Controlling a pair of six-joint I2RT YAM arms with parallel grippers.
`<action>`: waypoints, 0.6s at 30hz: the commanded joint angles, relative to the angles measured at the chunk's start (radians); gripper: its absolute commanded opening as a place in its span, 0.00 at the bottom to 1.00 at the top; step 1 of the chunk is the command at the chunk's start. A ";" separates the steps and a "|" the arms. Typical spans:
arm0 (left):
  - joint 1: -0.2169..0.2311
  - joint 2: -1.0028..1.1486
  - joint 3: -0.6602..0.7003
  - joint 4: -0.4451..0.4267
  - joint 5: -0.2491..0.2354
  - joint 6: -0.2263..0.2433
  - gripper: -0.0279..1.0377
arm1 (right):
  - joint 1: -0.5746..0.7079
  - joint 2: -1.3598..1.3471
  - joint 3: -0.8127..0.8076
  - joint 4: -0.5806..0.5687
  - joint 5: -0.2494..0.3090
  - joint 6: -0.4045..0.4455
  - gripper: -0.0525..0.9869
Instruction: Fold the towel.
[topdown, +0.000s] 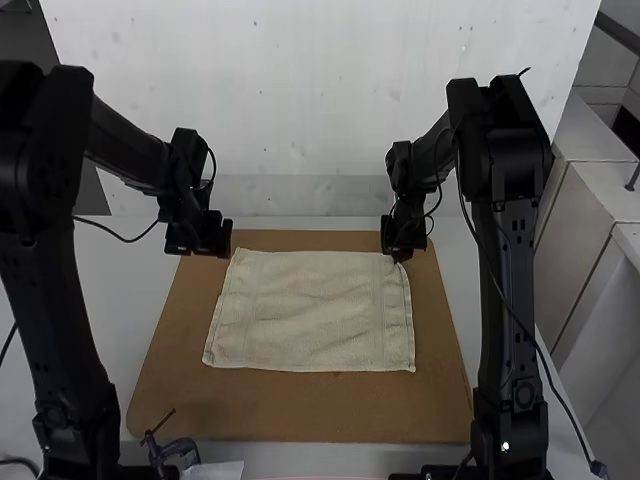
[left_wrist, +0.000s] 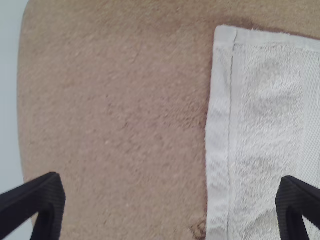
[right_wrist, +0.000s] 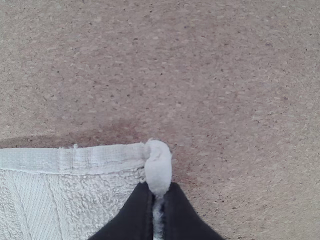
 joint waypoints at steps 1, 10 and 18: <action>-0.028 0.083 0.091 0.011 0.023 -0.007 0.91 | 0.000 0.044 -0.019 -0.019 0.056 0.009 0.07; -0.034 0.300 0.295 0.008 0.018 -0.082 0.91 | 0.009 0.044 -0.041 -0.013 0.073 0.006 0.07; -0.046 0.417 0.396 -0.071 0.001 -0.108 0.61 | 0.011 0.044 -0.044 -0.010 0.093 0.003 0.07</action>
